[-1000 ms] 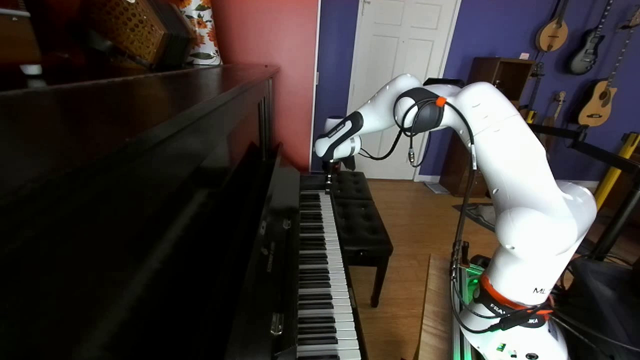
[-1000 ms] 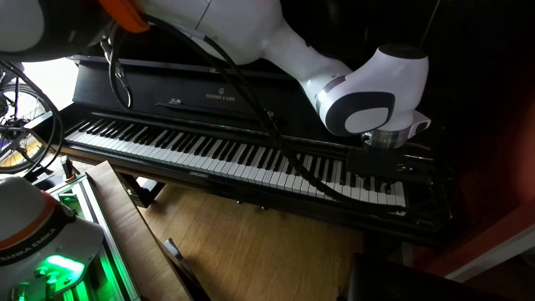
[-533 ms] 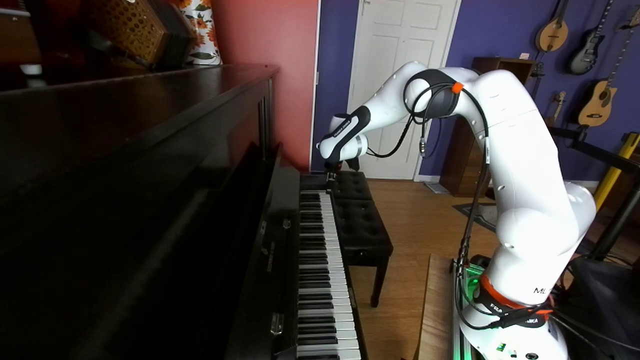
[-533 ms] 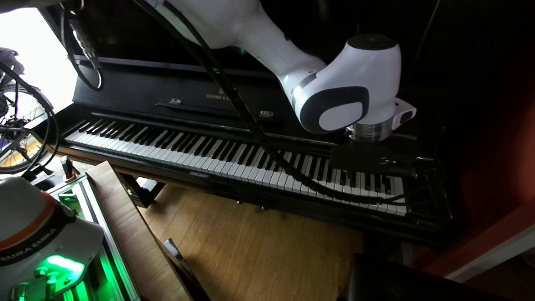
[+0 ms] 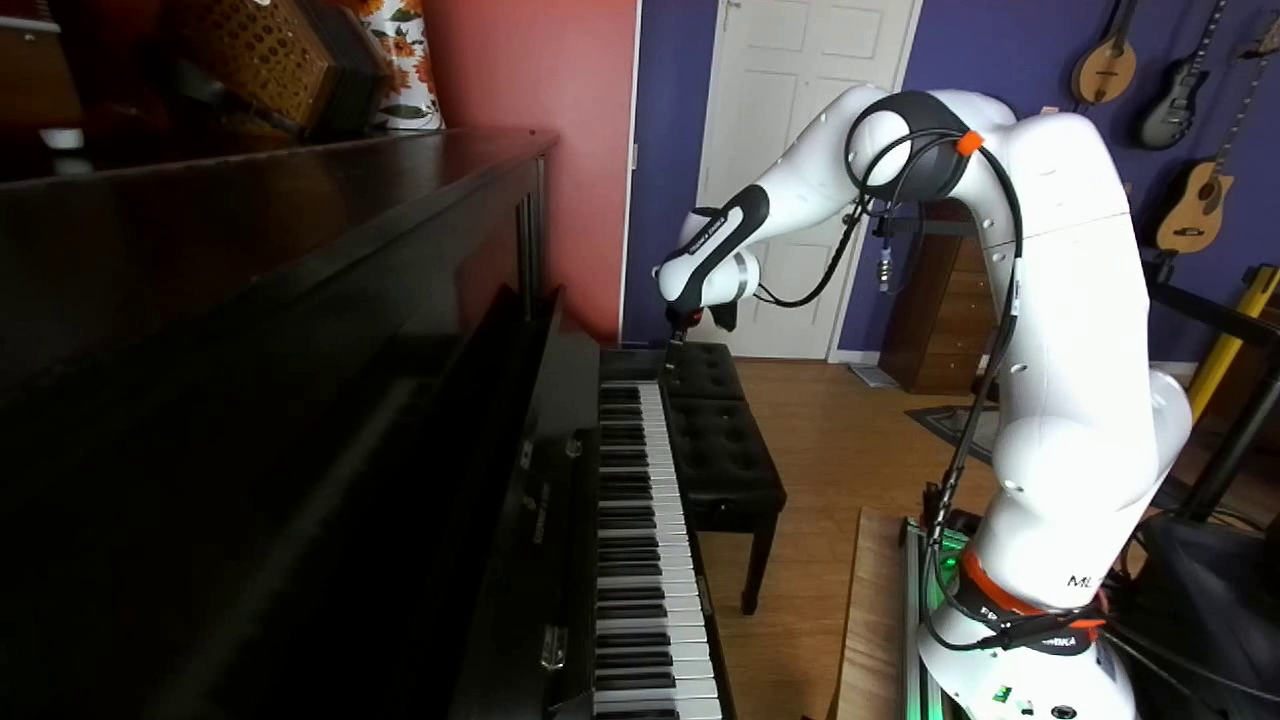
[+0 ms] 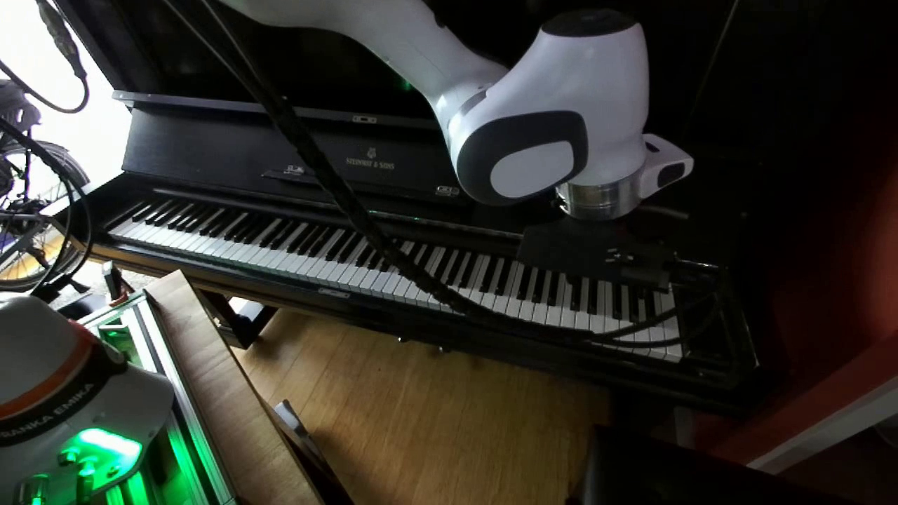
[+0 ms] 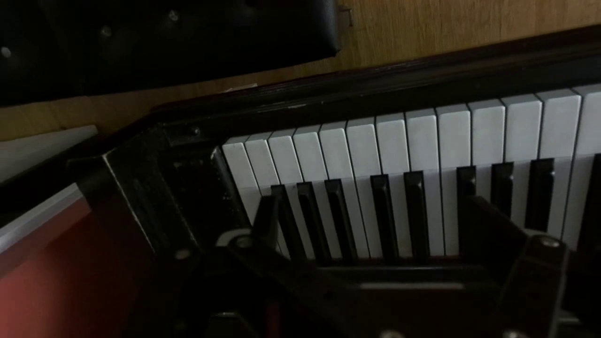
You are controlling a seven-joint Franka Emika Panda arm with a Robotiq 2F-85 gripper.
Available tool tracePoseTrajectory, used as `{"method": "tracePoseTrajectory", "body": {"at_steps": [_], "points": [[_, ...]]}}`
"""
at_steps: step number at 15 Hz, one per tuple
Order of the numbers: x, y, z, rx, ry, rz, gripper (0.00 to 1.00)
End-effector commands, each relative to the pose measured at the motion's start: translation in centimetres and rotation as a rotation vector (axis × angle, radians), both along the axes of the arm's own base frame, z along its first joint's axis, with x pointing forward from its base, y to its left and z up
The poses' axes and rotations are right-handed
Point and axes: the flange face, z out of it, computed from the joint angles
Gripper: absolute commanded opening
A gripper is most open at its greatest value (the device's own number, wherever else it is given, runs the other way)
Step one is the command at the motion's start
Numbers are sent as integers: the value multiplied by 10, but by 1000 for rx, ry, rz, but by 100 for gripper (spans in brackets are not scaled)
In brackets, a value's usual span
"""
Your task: Press a key on the right side of the piano
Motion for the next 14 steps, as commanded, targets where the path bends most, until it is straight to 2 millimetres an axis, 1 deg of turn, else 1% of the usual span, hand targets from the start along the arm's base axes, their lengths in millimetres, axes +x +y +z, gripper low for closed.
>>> {"method": "tracePoseTrajectory", "body": {"at_steps": [1, 6, 8, 10, 11, 12, 14], "points": [[-23, 10, 27, 11, -23, -78, 100], [-40, 15, 62, 26, -44, -153, 100], [-47, 23, 74, 60, -30, -120, 100], [-54, 29, 85, 65, -25, -123, 100], [-57, 33, 89, 68, -14, -84, 100], [-41, 22, 82, 44, -31, -117, 100], [-46, 29, 90, 49, -25, -98, 100]]}}
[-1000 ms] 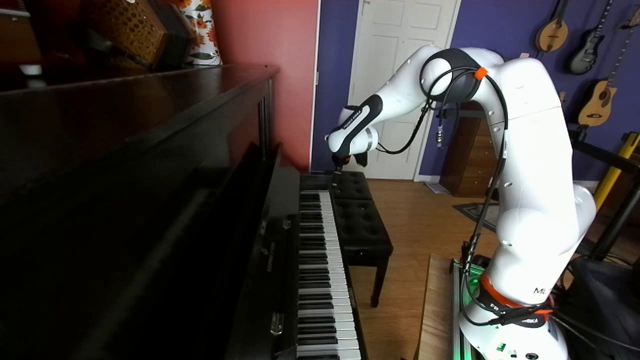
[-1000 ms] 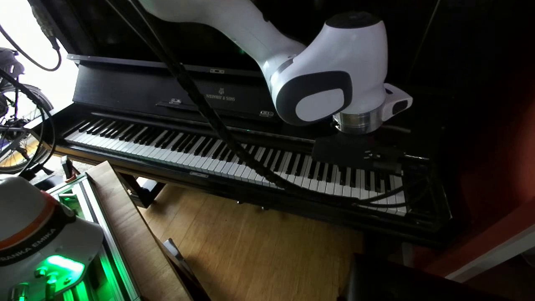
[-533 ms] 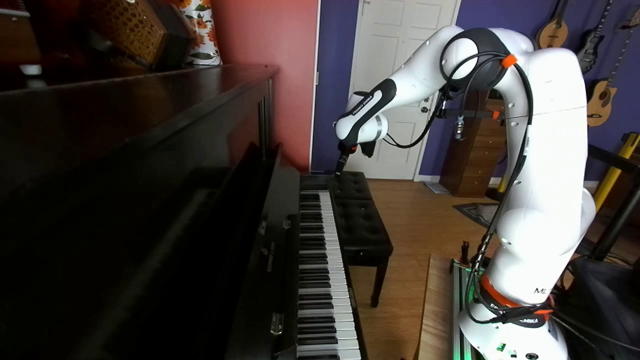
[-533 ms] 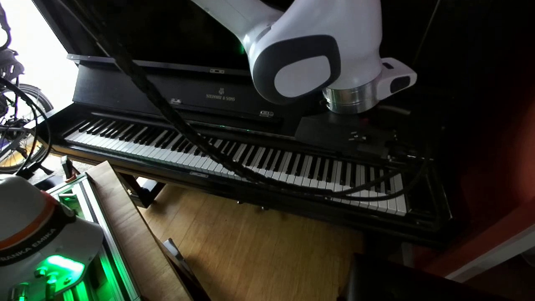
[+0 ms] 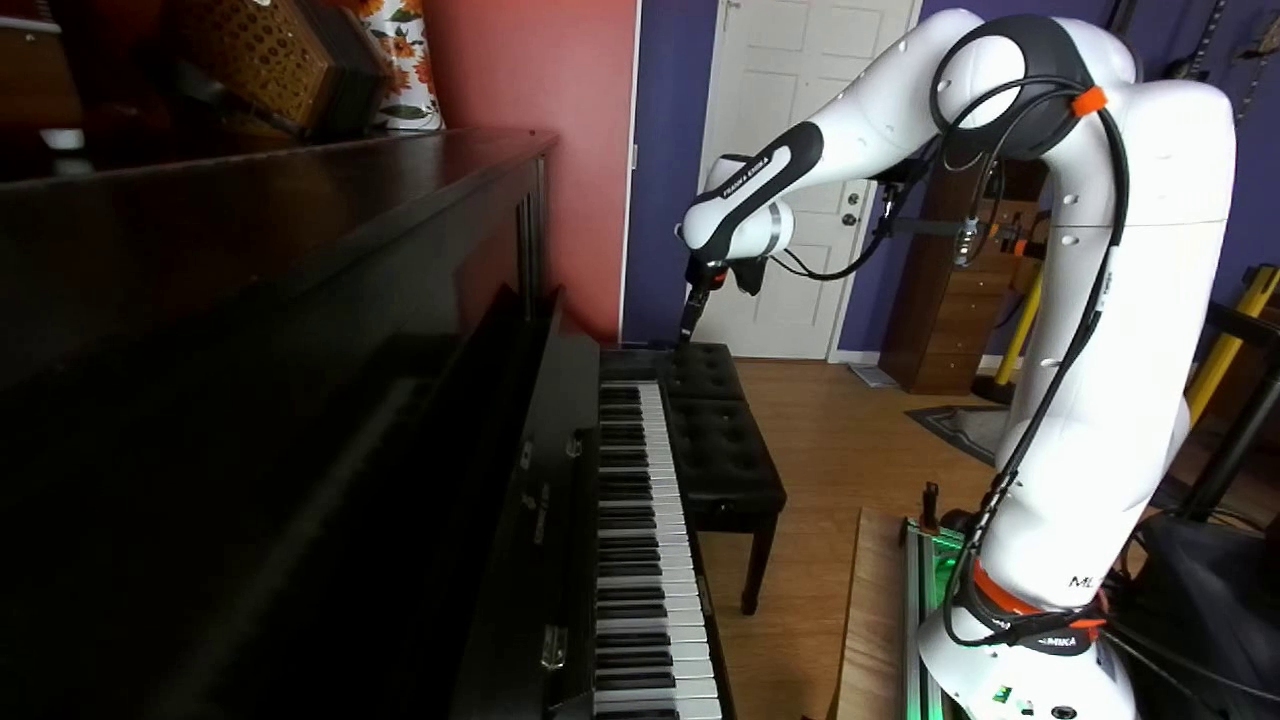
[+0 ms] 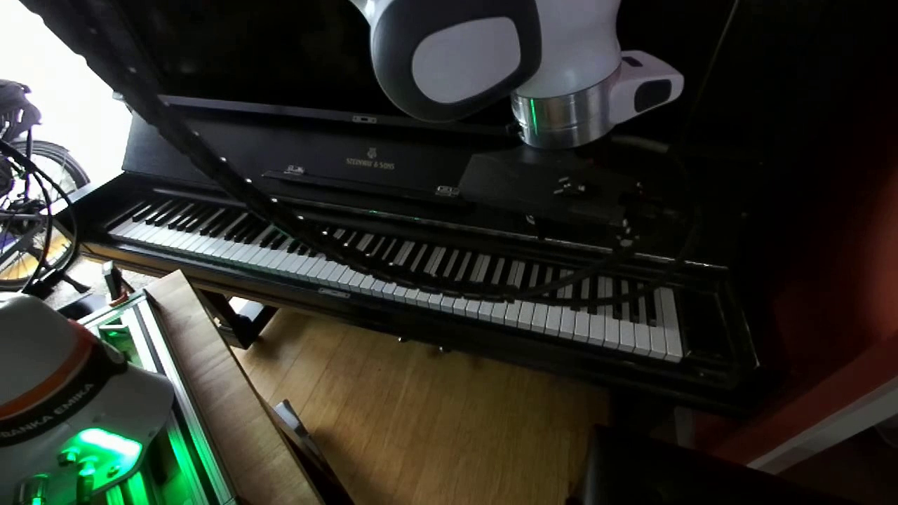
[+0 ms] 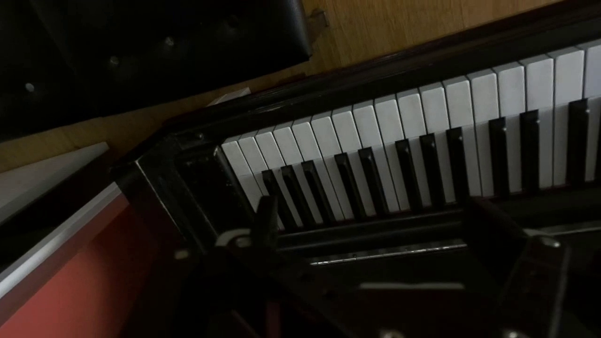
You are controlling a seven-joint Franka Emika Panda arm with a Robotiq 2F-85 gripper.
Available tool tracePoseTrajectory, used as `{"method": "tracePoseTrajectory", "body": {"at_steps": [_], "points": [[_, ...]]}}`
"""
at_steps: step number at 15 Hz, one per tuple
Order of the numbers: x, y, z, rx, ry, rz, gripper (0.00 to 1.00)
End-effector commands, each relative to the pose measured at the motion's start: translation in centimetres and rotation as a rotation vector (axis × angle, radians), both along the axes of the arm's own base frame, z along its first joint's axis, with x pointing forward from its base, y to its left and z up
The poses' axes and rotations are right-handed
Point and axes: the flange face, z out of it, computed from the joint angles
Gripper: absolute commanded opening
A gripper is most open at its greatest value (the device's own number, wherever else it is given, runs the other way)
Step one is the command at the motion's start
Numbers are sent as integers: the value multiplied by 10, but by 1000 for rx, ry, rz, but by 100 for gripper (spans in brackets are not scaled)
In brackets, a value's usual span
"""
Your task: Press a key on the right side of the piano
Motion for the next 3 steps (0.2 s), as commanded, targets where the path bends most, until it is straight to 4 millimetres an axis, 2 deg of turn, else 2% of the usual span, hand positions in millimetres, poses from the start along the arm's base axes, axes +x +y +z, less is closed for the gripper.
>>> {"method": "tracePoseTrajectory", "body": {"at_steps": [1, 3], "points": [[-1, 2, 2, 0, 0, 2, 100], [-3, 3, 2, 2, 3, 4, 100]]}}
